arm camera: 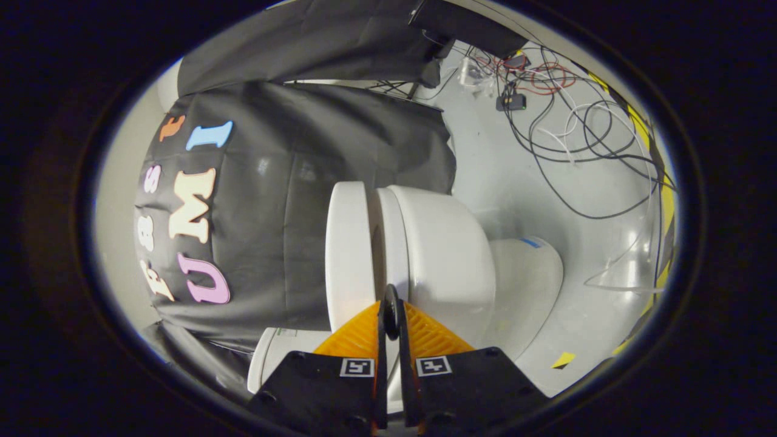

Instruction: Open the toilet lid.

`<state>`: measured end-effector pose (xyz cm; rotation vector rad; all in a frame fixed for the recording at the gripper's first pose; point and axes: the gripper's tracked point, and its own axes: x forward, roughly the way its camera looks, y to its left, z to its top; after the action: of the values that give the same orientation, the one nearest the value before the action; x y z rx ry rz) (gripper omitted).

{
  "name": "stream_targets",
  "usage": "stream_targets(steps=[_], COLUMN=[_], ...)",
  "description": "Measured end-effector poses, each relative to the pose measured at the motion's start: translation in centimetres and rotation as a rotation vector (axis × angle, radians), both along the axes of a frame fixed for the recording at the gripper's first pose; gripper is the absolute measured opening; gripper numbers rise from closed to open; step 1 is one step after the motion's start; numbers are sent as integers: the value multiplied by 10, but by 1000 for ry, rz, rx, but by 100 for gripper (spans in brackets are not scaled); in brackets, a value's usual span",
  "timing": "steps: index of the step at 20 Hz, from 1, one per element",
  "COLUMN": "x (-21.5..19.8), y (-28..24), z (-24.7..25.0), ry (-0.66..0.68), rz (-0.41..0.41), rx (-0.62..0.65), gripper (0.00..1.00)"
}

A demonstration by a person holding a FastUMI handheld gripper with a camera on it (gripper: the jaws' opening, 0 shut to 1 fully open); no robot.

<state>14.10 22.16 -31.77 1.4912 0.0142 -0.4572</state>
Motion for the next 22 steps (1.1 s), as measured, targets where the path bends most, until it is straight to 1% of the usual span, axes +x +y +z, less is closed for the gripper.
stream_targets(steps=[2,3,5,8,10,13,19,22], x=[0,-1,-4,-3,-1,3,9,13], y=[5,8,5,7,7,4,10,18], z=[0,-1,0,6,15,36,75,102], ry=[11,28,75,108,118,96,133,113], rz=[28,48,66,93,93,75,84,77], rx=[-17,-45,-119,-199,-234,-279,-384,-428], gripper=[11,11,11,11,11,11,11,11])
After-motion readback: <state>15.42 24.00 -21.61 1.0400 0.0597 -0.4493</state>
